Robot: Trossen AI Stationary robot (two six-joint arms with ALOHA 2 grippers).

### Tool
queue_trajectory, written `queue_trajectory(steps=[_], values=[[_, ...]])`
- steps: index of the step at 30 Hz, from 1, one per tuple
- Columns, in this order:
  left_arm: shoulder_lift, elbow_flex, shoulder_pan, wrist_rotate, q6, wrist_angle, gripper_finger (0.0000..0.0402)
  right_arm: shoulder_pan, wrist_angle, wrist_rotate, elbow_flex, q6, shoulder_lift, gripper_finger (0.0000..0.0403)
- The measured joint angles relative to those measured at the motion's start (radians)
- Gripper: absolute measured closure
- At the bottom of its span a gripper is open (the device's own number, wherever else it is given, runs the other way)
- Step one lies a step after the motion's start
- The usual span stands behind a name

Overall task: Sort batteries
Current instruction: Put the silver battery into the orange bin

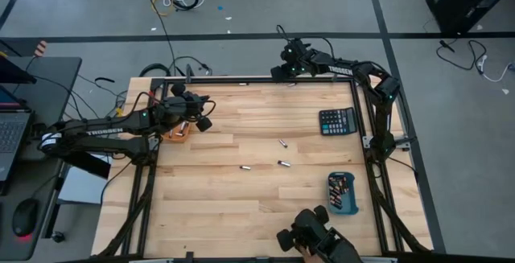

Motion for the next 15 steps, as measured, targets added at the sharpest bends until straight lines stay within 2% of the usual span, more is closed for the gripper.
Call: queue_trajectory(steps=[3,5,8,12,15], values=[[0.0,0.0,0.0,0.0,0.004,0.0,0.0402,-0.001,-0.01,-0.026,0.0,-0.062,0.0,0.0391],[0.0,0.0,0.0,0.0,0.008,0.0,0.0402,0.0,-0.032,-0.045,0.0,-0.193,0.0,0.0389],[0.0,0.0,0.0,0.0,0.021,0.001,0.0402,0.008,-0.17,-0.043,0.03,-0.376,0.0,0.0387],[0.0,0.0,0.0,0.0,0.025,0.015,0.0402,0.035,-0.322,0.076,0.069,-0.691,-0.001,0.0386],[0.0,0.0,0.0,0.0,0.025,0.016,0.0402,0.054,-0.364,0.077,0.07,-0.941,-0.001,0.0382]])
